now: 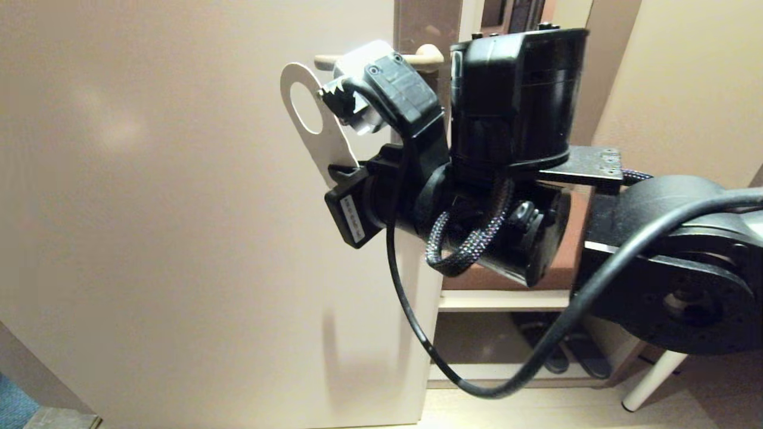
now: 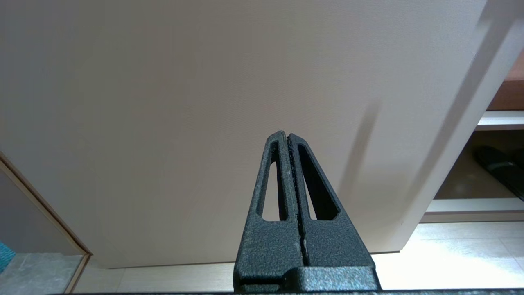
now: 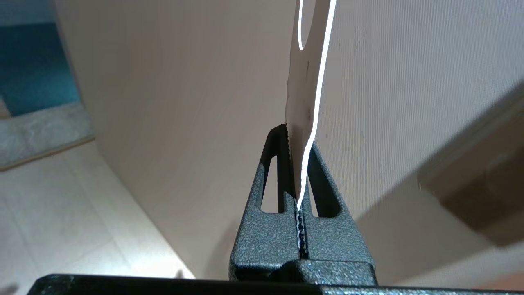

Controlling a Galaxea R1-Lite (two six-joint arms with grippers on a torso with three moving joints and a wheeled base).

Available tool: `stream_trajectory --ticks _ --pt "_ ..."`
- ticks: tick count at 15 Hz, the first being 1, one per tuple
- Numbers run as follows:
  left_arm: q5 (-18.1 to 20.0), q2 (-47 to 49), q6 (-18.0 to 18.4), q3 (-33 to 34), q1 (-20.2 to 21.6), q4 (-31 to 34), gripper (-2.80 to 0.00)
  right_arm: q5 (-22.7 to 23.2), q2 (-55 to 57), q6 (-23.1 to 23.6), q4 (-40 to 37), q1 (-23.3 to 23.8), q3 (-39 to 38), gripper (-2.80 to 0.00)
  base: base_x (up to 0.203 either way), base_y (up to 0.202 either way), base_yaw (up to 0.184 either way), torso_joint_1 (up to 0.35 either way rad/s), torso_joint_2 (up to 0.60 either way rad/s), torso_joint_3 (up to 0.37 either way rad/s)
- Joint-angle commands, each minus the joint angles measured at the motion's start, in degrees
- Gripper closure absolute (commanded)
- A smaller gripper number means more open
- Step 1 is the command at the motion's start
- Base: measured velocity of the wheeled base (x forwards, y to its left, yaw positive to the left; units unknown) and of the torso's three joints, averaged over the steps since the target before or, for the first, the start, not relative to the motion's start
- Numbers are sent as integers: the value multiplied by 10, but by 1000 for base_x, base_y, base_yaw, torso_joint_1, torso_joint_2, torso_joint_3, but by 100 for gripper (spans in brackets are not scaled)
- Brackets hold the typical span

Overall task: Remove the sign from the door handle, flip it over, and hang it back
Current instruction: Hand it to the other hand

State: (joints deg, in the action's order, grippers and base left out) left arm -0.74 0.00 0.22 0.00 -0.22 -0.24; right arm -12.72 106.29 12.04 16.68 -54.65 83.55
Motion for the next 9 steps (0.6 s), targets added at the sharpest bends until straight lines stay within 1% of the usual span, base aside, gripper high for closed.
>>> stream_trajectory --ticks 1,3,6,9 --pt "-1 1 0 0 0 0 0 2 -39 1 1 -1 -37 0 0 0 0 0 0 0" --pt "-1 1 0 0 0 0 0 3 -77 1 1 0 -93 0 0 0 0 0 0 0" --pt "-1 1 0 0 0 0 0 -1 -150 1 1 9 -198 0 0 0 0 0 0 0" --pt "-1 1 0 0 0 0 0 -4 -228 1 1 40 -295 0 0 0 0 0 0 0"
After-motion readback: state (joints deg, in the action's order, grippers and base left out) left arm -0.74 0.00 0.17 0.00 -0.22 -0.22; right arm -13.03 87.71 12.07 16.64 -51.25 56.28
